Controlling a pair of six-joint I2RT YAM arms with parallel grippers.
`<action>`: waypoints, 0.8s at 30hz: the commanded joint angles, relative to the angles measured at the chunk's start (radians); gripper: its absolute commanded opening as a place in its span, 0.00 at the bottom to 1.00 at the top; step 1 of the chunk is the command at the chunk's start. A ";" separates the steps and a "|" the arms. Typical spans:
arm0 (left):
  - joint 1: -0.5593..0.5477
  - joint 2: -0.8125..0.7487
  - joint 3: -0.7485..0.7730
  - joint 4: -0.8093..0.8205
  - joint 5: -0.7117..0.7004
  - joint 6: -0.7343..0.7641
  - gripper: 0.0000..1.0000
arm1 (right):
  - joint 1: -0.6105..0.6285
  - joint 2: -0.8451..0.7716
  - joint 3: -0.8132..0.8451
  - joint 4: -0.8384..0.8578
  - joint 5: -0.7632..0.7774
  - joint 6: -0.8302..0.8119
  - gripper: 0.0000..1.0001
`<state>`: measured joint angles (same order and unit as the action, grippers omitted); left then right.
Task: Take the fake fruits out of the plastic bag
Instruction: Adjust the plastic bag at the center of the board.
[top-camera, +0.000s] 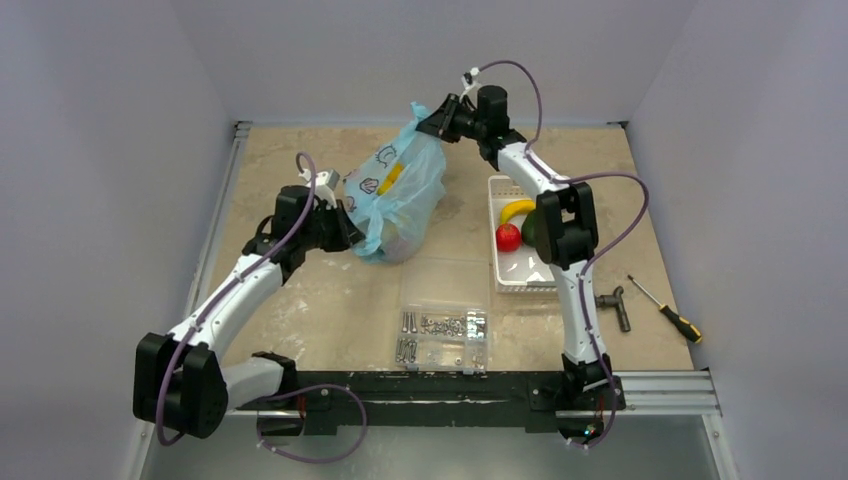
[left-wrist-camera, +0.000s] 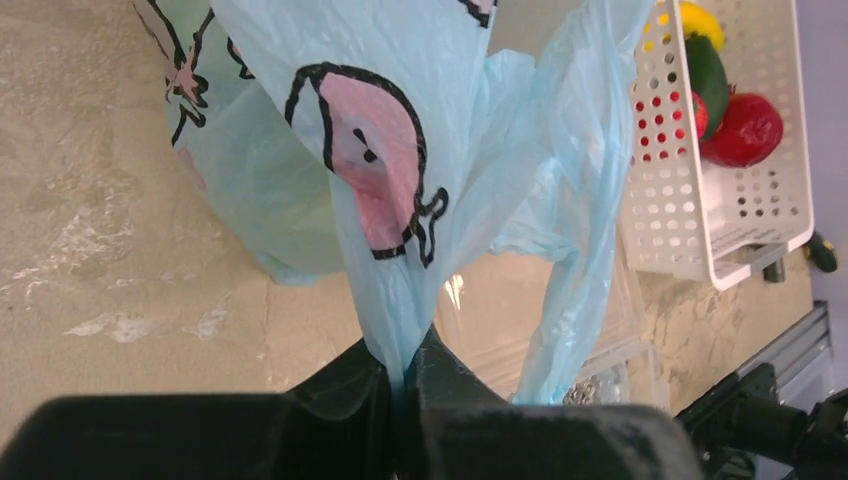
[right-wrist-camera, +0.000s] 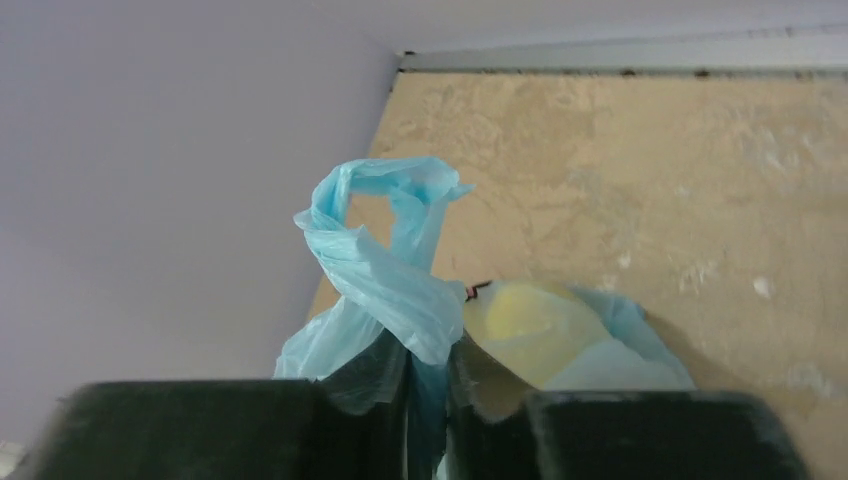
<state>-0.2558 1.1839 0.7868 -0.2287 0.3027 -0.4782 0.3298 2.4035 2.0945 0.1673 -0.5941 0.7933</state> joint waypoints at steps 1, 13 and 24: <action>-0.008 -0.058 0.044 -0.109 0.036 0.050 0.11 | 0.008 -0.148 -0.035 -0.167 0.112 -0.075 0.26; 0.008 -0.068 0.404 -0.350 -0.145 0.182 1.00 | 0.083 -0.511 -0.263 -0.506 0.527 -0.358 0.99; 0.087 0.289 0.708 -0.244 -0.146 0.161 1.00 | 0.135 -0.580 -0.537 -0.314 0.451 -0.133 0.99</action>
<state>-0.1753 1.3228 1.3781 -0.5194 0.1432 -0.3302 0.4210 1.8042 1.5967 -0.2184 -0.1513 0.5694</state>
